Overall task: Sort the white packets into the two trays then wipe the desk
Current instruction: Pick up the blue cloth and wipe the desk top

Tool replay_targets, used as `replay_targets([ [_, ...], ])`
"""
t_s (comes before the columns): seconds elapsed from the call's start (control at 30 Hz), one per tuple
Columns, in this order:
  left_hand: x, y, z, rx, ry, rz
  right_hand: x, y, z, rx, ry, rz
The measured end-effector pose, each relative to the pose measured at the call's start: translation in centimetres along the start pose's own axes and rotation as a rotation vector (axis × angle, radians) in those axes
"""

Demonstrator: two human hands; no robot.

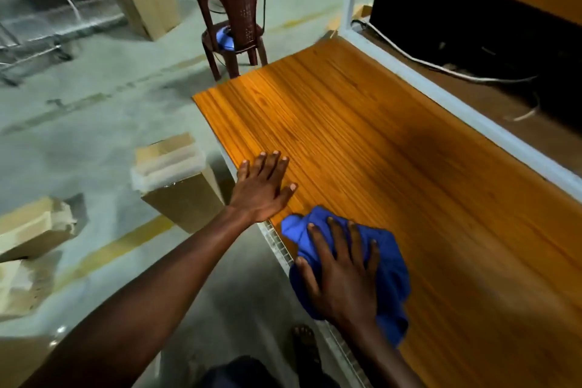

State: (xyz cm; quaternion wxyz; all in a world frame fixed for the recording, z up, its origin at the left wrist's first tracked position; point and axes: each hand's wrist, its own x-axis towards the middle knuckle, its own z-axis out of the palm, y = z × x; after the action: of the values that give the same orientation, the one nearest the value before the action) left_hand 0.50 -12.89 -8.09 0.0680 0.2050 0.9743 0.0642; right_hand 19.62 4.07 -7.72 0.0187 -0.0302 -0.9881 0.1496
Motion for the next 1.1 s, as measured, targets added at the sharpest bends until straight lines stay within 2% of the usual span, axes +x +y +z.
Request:
replay_targets([
  [0.23, 6.7, -10.3, -1.6, -0.040, 0.033, -0.018, 11.4, -6.2, 2.5, -0.023, 0.013, -0.038],
  [0.53, 15.2, -23.9, -4.3, -0.043, 0.038, 0.037, 24.7, -15.3, 5.8, -0.052, 0.019, 0.036],
  [0.73, 18.1, -31.7, -5.9, -0.068, 0.035, -0.017, 33.0, -20.3, 7.4, -0.067, 0.006, -0.020],
  [0.87, 19.1, -36.6, -6.3, -0.084, 0.074, -0.084, 38.7, -23.0, 8.3, -0.031, 0.018, -0.102],
  [1.0, 18.7, -42.4, -6.6, -0.104, 0.065, -0.214, 44.6, -26.2, 9.6, 0.036, 0.065, -0.338],
  [1.1, 17.5, -46.8, -6.9, -0.107, 0.073, -0.332, 48.1, -29.7, 10.7, 0.129, -0.012, -0.494],
])
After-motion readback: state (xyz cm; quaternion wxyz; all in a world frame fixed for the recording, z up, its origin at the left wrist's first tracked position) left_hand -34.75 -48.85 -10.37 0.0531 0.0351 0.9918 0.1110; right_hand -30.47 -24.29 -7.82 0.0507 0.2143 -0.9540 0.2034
